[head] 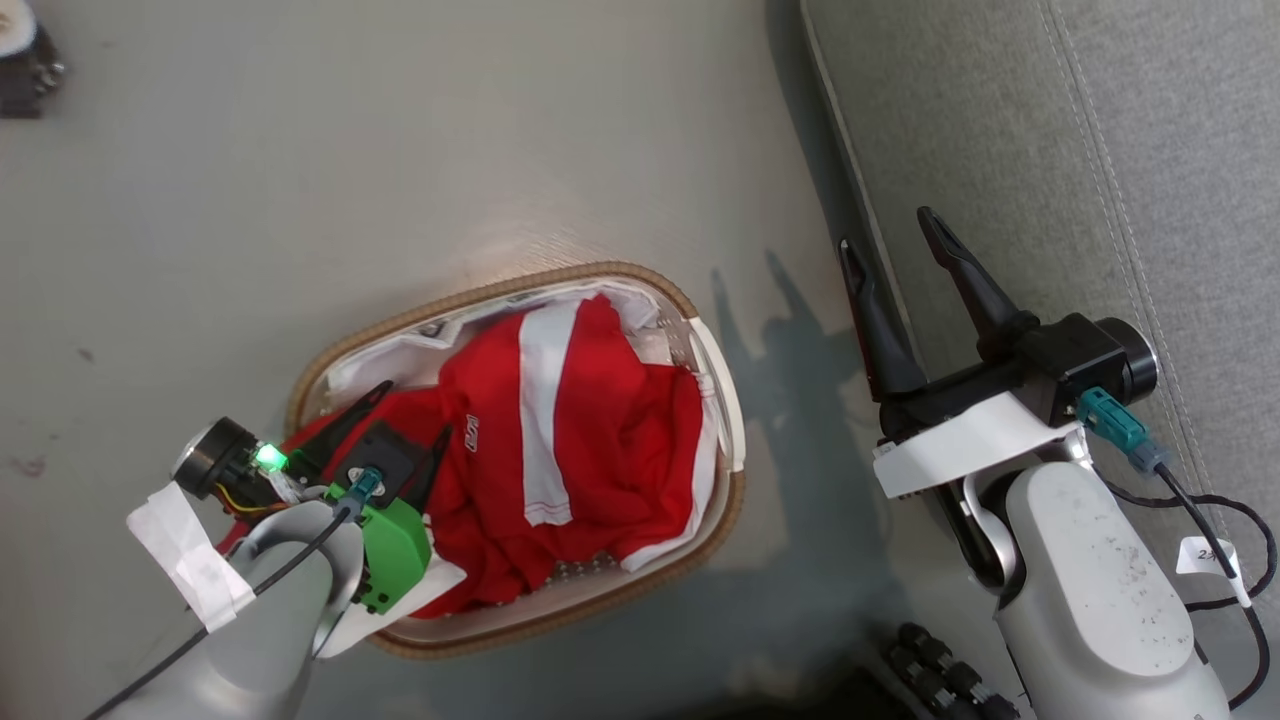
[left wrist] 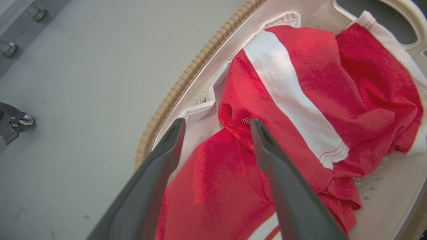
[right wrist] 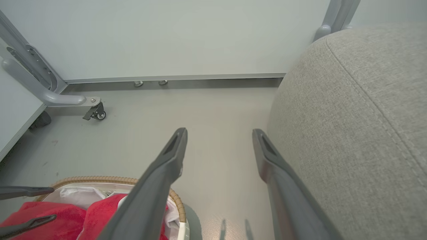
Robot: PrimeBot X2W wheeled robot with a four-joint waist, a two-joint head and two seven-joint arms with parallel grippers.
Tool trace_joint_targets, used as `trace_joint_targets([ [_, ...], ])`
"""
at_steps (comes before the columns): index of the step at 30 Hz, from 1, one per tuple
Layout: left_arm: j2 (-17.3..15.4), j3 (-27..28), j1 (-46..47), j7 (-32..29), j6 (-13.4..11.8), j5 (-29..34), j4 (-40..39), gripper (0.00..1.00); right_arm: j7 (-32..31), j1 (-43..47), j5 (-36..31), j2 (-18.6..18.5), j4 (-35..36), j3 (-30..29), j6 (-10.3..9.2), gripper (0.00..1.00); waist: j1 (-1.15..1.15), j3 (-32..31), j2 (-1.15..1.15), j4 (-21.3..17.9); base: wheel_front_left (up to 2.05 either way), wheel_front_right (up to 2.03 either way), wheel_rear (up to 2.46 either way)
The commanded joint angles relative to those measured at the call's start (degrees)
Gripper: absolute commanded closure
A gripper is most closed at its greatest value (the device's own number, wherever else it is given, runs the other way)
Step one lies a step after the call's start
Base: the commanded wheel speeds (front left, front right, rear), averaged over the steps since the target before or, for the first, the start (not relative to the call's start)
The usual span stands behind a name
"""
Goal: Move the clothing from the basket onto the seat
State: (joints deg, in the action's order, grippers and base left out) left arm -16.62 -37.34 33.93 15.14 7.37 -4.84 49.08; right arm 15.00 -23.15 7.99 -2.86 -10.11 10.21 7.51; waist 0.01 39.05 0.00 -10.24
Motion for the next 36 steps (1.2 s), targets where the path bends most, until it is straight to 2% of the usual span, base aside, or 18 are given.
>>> trace_joint_targets([
  [1, -1.2, -1.1, 1.8, 0.0, 0.2, 0.0, 1.0, 0.00, 0.3, -0.7, 0.4, -0.1, 0.3, 0.2, -0.04, 0.00, -0.01, 4.4, 0.00, -3.6, 0.00, 0.00, 0.00],
  [11, -3.6, -8.5, 9.4, 0.0, 0.2, 4.4, 10.5, 0.00, 0.3, -1.1, 2.3, -0.1, 0.8, 2.5, -0.04, 0.00, -0.01, 8.6, 0.00, -5.4, 0.00, 0.00, 0.00],
  [18, -1.7, -12.6, 12.9, -1.5, 0.2, 4.6, 19.3, 0.00, 0.3, -1.3, 3.4, -0.1, 0.6, 4.1, -0.04, 0.00, -0.01, 10.0, 0.00, -6.0, 0.00, 0.00, 0.00],
  [25, 0.7, -15.6, 12.4, -4.5, 0.2, 1.0, 22.9, 0.00, 0.3, -2.0, 4.0, -0.1, 0.4, 4.5, -0.04, 0.00, -0.01, 10.2, 0.00, -6.2, 0.00, 0.00, 0.00],
  [26, 1.1, -16.4, 12.0, -4.6, 0.2, 0.1, 23.0, 0.55, 0.3, -2.1, 4.1, -0.1, 0.2, 4.4, -0.04, 0.00, -0.01, 10.0, 0.00, -6.2, 0.00, 0.00, 0.00],
  [27, 1.3, -17.0, 11.8, -4.4, 0.2, -0.6, 23.0, 1.00, 0.3, -2.0, 4.2, -0.1, 0.1, 4.3, -0.04, 0.00, -0.01, 9.6, 0.00, -6.1, 0.00, 0.00, 0.00],
  [36, 3.6, -18.7, 8.5, -1.2, 0.2, -8.4, 22.0, 1.00, 0.3, -0.6, 3.4, -0.1, -2.0, 3.6, -0.04, 0.00, -0.01, 2.2, 0.00, -4.7, 0.00, 0.00, 0.00],
])
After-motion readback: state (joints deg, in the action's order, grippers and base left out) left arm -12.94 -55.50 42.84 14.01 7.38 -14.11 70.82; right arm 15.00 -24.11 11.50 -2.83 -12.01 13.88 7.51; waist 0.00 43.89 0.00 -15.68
